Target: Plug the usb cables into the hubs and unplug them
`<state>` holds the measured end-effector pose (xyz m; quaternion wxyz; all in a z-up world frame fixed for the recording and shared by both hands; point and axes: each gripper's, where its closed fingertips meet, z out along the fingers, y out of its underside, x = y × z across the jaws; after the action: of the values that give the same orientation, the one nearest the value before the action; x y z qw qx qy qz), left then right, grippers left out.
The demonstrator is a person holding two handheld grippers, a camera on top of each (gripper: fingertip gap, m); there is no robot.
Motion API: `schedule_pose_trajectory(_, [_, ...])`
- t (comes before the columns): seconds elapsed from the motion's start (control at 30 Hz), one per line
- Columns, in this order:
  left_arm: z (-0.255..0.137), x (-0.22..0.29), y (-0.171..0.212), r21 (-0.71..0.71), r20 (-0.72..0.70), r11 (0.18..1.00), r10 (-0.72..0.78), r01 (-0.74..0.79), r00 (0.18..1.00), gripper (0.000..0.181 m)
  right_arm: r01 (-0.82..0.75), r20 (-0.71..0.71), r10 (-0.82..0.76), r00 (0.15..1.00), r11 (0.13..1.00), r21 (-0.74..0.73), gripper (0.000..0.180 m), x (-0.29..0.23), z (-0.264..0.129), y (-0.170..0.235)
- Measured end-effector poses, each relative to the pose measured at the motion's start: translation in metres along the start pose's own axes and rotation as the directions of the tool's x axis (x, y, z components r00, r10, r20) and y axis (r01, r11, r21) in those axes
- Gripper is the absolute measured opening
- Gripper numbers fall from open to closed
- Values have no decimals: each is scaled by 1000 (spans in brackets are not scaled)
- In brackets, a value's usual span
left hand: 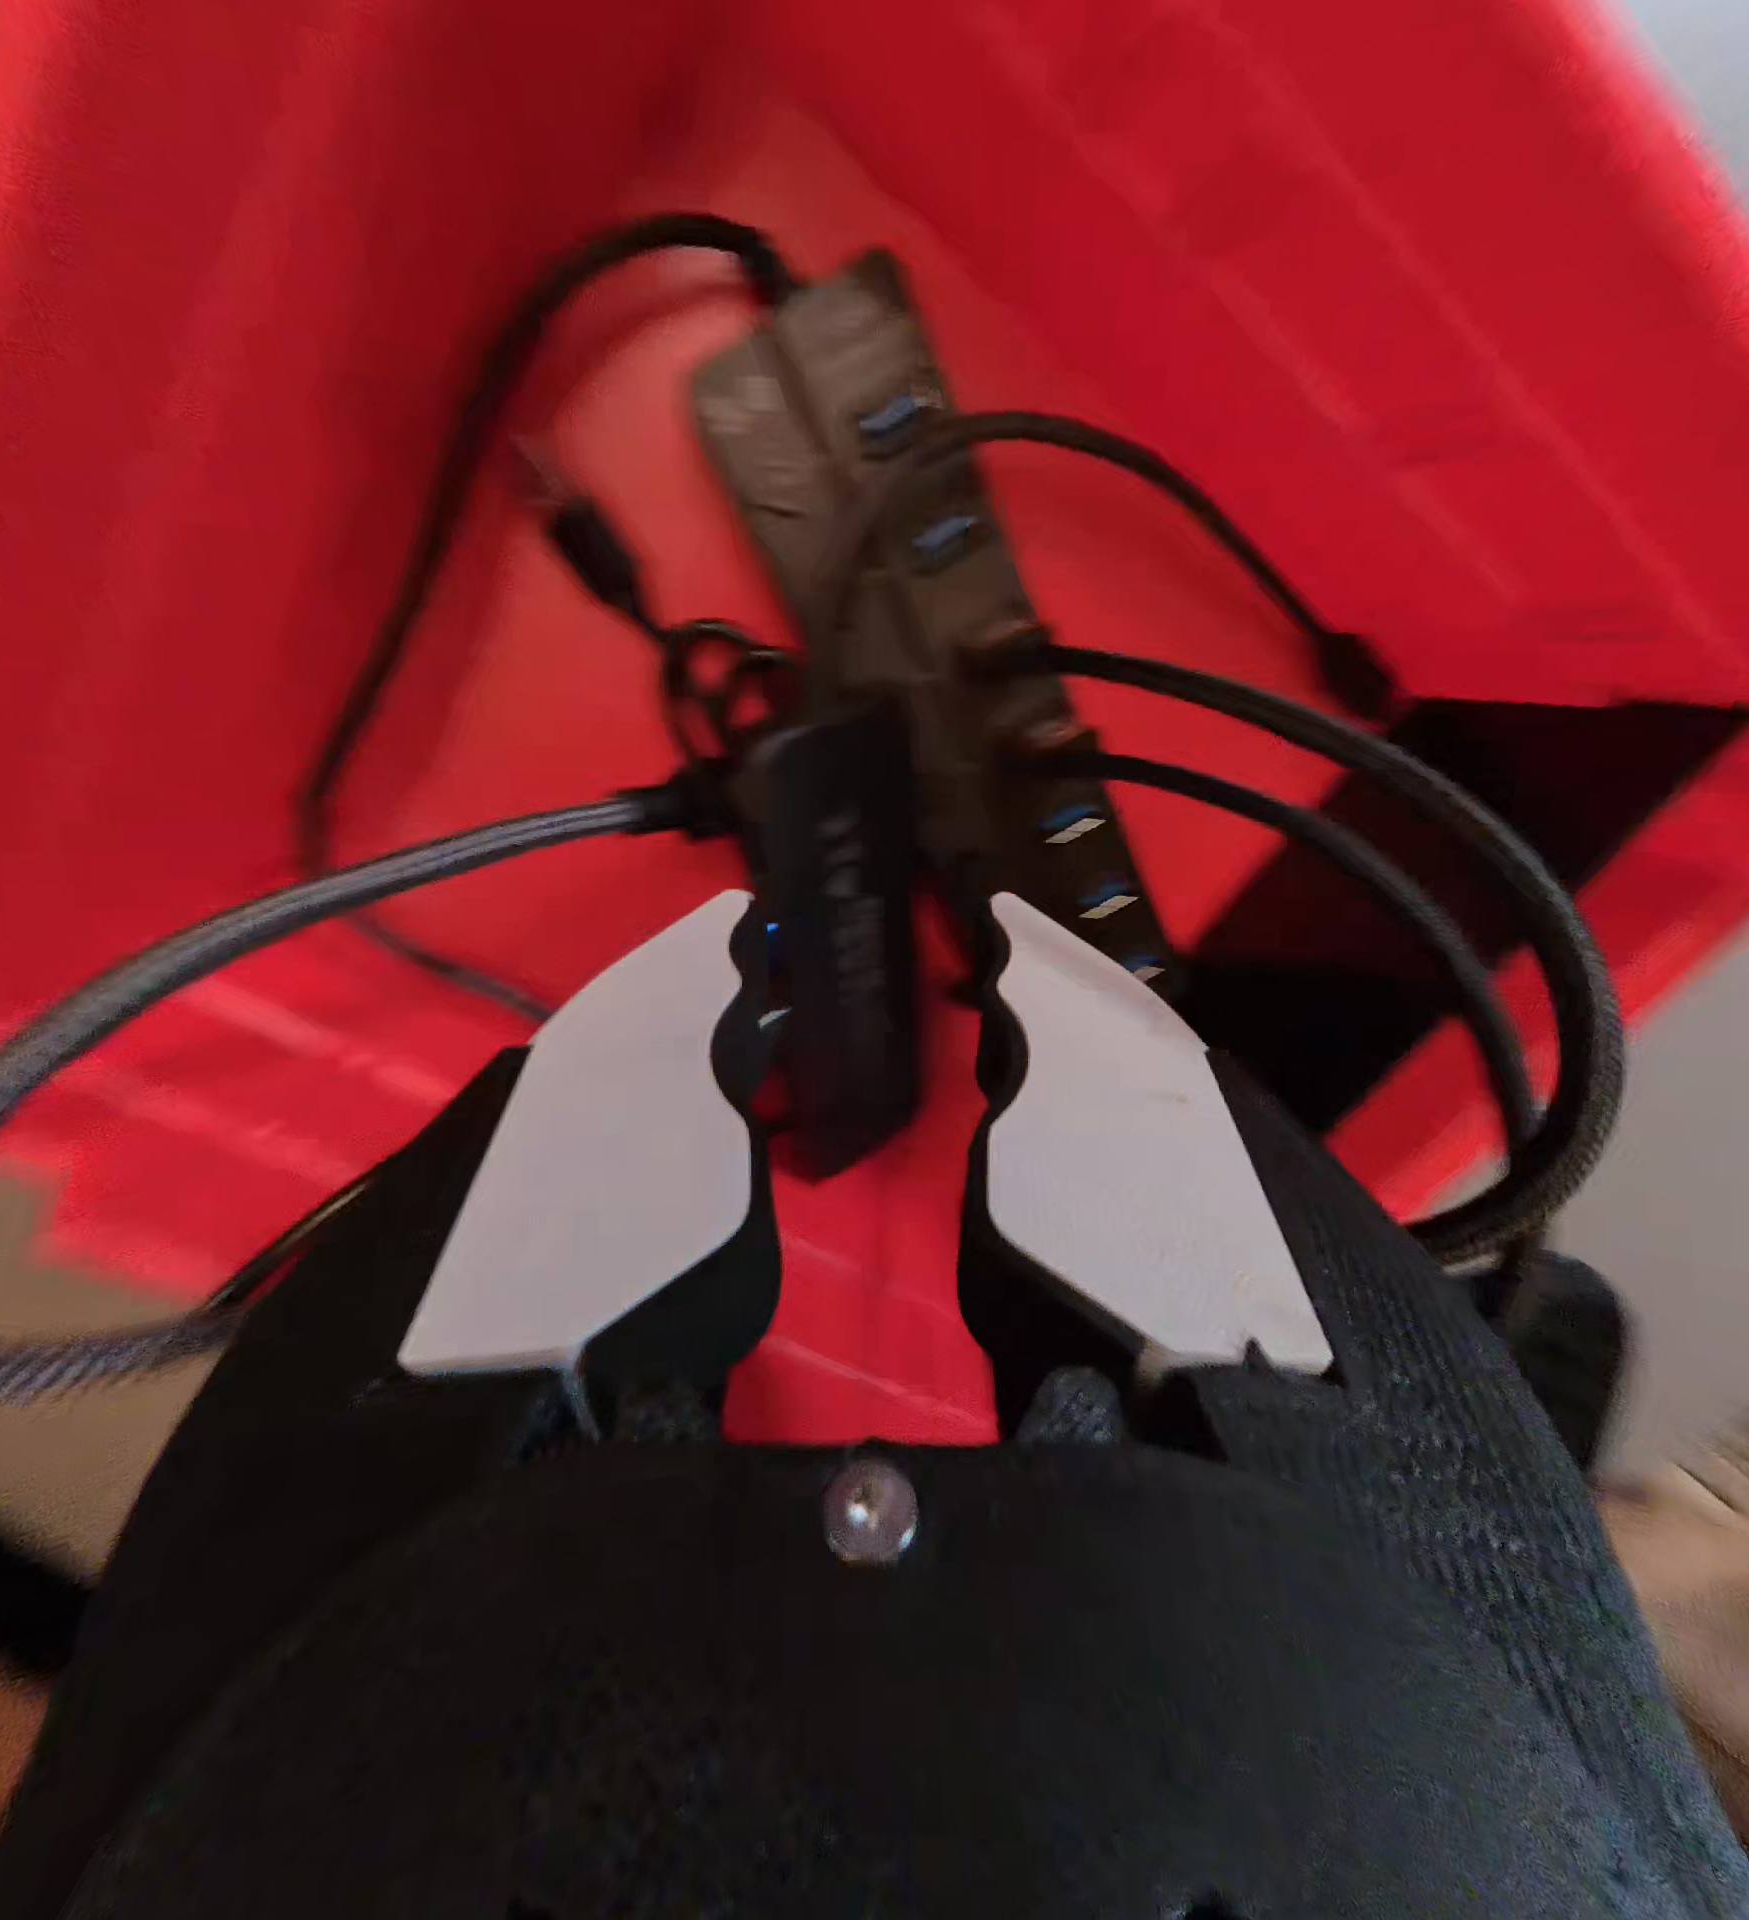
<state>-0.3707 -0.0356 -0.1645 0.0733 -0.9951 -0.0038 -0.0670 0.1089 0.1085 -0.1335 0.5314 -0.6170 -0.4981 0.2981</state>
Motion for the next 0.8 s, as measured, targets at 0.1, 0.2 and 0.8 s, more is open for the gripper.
schedule_pose_trajectory(0.1, [-1, 18, -3, 23, -160, 1000, 25, -21, 987, 42, 1, -1, -1, 1000, 1000, 0, 29, 0, -1, 0])
schedule_pose_trajectory(0.2, [-22, 21, -13, 130, -248, 991, 46, -13, 968, 40, -16, 8, 16, 1000, 1000, -1, 28, 0, 0, 1])
schedule_pose_trajectory(0.8, [-27, -1, -26, 157, -189, 981, -81, 112, 979, 42, 25, 12, -25, 1000, 998, 52, 26, -6, -3, -10])
